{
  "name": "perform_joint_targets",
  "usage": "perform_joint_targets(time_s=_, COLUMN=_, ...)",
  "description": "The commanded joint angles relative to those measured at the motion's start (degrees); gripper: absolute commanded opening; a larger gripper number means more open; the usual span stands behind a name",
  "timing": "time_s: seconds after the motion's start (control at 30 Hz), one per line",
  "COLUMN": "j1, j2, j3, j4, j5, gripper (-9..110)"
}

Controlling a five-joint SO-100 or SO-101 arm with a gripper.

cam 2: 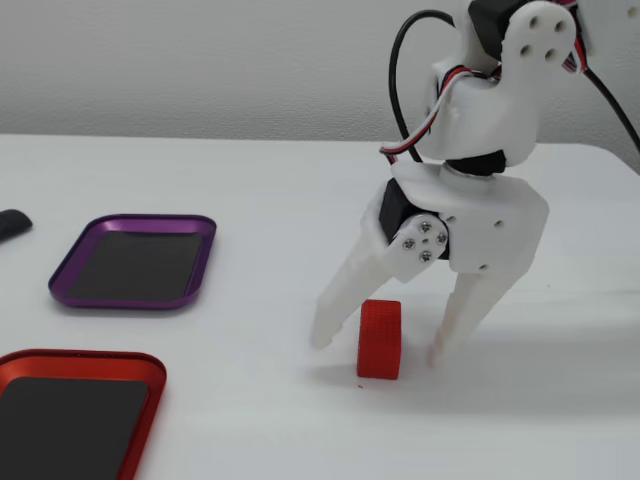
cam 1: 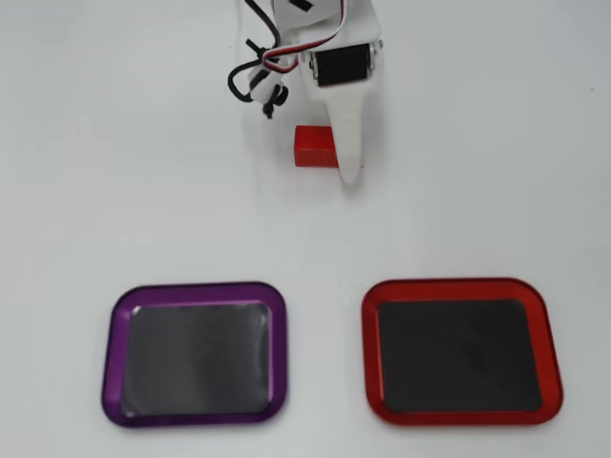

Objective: Grasp a red block and put it in the left red dish.

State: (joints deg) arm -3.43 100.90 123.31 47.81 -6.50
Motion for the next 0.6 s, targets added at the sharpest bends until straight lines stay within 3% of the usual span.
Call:
perform_joint_targets(time_s=0.0, j1=0.1, j2=0.4, j3=1.2, j4=-2.6, j5=-0.2, gripper=31)
perform_joint_targets(time_s=0.33, j1=6.6, j2=0.3, j3=1.8, j4=-7.3, j5=-4.8, gripper=31)
perform_joint_targets(time_s=0.57, j1=9.6, j2=0.3, j3=1.8, j4=-7.3, j5=-8.4, gripper=14)
